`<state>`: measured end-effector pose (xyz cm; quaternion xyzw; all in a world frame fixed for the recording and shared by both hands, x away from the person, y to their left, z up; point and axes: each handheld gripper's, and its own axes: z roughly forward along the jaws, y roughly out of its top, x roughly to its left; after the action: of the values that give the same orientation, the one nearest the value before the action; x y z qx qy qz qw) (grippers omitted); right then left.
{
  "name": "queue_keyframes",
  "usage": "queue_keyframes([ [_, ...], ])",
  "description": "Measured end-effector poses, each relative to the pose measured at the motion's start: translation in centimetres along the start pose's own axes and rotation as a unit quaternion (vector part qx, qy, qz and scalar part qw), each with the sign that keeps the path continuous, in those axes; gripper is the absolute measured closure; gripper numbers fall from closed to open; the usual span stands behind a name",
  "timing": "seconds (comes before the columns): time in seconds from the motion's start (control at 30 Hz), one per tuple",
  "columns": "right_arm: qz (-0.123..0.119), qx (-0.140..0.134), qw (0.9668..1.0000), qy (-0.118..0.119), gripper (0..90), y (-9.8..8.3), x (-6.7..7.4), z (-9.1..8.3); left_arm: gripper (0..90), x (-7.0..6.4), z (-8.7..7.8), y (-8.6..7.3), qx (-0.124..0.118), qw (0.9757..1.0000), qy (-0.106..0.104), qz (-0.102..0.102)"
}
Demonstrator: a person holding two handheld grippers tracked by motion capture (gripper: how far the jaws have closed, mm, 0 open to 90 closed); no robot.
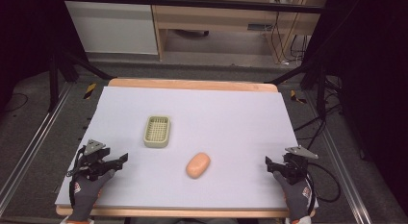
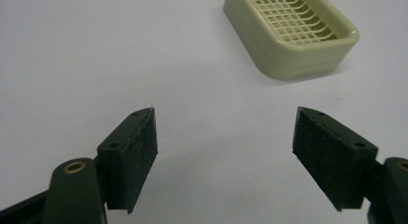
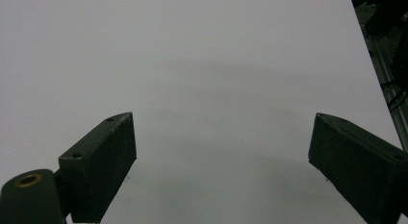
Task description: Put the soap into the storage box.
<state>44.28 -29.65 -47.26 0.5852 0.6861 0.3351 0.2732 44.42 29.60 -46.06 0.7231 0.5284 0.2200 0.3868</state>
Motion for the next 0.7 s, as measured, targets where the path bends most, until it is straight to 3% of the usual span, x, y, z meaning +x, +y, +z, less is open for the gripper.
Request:
queue_keyframes([
  [0.3,-0.014,-0.01,0.9998,0.011,9.3,0.0,0.7,-0.2,25.2,-1.5,0.1,0.2,0.001,0.9997,-0.019,0.013],
  [0.7,-0.015,-0.019,0.9996,0.01,8.7,-0.1,0.9,-0.5,25.5,-3.4,0.2,0.5,0.003,0.999,-0.034,0.028],
])
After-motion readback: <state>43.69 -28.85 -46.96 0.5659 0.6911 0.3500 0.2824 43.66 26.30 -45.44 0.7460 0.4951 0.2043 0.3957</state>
